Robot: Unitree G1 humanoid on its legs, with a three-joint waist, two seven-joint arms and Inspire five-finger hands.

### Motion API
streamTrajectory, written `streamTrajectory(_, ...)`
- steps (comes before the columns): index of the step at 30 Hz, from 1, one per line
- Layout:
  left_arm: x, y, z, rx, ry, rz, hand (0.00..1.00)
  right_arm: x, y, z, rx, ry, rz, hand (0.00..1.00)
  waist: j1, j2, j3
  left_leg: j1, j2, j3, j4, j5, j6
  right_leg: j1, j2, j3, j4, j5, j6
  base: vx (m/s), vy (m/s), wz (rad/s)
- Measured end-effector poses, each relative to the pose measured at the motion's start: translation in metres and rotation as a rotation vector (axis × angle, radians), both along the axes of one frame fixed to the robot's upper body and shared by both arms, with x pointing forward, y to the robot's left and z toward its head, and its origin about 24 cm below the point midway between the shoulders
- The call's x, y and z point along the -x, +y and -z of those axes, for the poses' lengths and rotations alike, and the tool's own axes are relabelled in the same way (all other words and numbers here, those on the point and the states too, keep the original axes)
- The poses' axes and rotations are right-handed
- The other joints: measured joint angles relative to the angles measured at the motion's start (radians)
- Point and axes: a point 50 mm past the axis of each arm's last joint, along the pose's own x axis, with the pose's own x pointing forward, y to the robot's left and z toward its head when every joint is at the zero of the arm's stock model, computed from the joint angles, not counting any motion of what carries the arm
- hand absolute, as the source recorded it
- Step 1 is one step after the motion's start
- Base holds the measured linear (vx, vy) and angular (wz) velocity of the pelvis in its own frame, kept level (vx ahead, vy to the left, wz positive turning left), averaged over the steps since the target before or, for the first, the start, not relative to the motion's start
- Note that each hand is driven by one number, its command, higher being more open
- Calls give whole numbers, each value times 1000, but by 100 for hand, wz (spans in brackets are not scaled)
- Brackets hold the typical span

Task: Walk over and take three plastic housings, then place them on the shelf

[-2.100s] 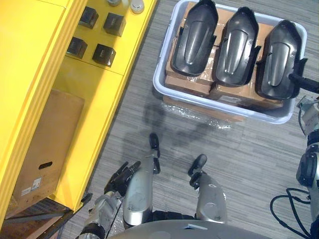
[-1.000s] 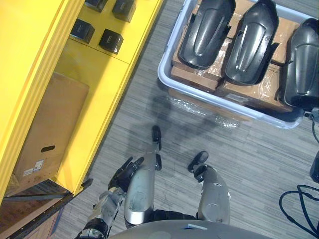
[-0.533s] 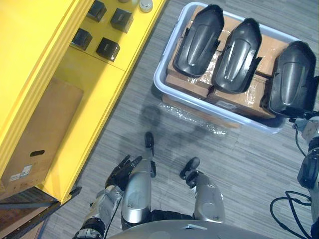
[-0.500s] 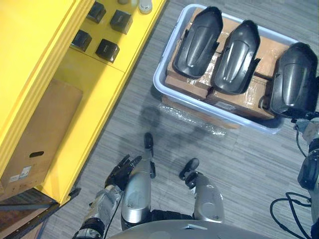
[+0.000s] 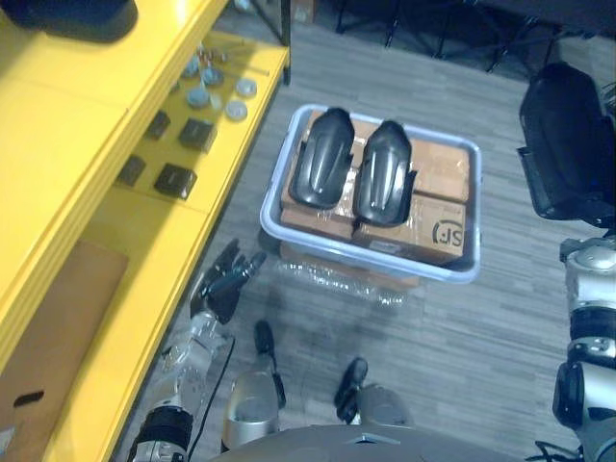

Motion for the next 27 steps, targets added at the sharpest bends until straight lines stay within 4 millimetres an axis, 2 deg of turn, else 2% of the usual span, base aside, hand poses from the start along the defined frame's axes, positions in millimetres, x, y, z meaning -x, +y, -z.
streamTrajectory(2, -16, -5, -23, -4, -97, 24, 100, -8, 22, -9, 99, -30, -88, 0, -14, 5, -26, 20, 4, 12, -1, -5, -3, 23, 7, 7, -24, 11, -1, -24, 6, -16)
streamTrajectory(5, -31, -17, -38, 36, -142, 78, 100, -18, 54, -15, 192, -96, -219, 0, -21, 7, -58, 43, 11, 33, -1, -9, -5, 38, 15, 28, -39, 21, -6, -35, 9, -22)
streamTrajectory(6, -35, -21, -41, 55, -146, 97, 100, -19, 60, -15, 208, -107, -244, 0, -21, 7, -64, 47, 12, 36, -1, -9, -5, 43, 17, 29, -46, 24, -7, -26, 10, -18)
streamTrajectory(7, -40, -33, -44, 113, -144, 143, 100, -22, 74, -16, 254, -131, -307, 0, -21, 7, -76, 59, 13, 45, -1, -9, -5, 53, 19, 37, -54, 31, -6, -19, 12, -16)
streamTrajectory(9, -43, -47, -46, 178, -136, 202, 100, -26, 89, -19, 296, -164, -373, 0, -22, 9, -86, 66, 13, 52, -1, -9, -5, 58, 20, 45, -62, 39, -7, -25, 19, -15)
streamTrajectory(11, -45, -73, -46, 224, -121, 282, 100, -29, 115, -23, 326, -235, -481, 0, -26, 10, -94, 76, 12, 65, -1, -10, -5, 64, 20, 54, -70, 49, -7, -39, 31, -14)
streamTrajectory(12, -44, -78, -45, 231, -114, 296, 100, -30, 123, -24, 331, -251, -509, 0, -30, 10, -101, 76, 11, 67, -1, -10, -5, 64, 20, 55, -71, 51, -7, -39, 42, -7)
streamTrajectory(14, -43, -97, -43, 254, -85, 318, 100, -30, 151, -27, 344, -325, -620, 0, -47, 12, -113, 81, 9, 69, -1, -10, -5, 62, 19, 56, -73, 55, -5, -44, 41, -3)
streamTrajectory(18, -44, -110, -41, 276, -57, 276, 100, -23, 187, -33, 330, -450, -776, 0, -51, 20, -126, 91, 7, 78, -1, -11, -4, 63, 20, 69, -76, 60, -4, -29, 25, -10)
streamTrajectory(19, -44, -111, -41, 275, -58, 272, 100, -22, 189, -32, 325, -453, -786, 0, -51, 20, -129, 91, 7, 78, -1, -11, -4, 62, 20, 70, -76, 60, -4, 0, 0, 0)
streamTrajectory(22, -45, -109, -43, 269, -85, 236, 100, -16, 208, -16, 263, -434, -879, 0, -59, 21, -157, 91, 5, 78, -1, -11, -4, 62, 19, 71, -76, 61, -4, 0, 0, 0)
streamTrajectory(27, -57, -117, -69, 423, -244, 163, 100, -3, 243, 21, 156, -295, -1066, 0, -62, 21, -163, 91, -2, 77, -1, -11, -4, 59, 16, 72, -78, 60, -4, -1, 6, 0)
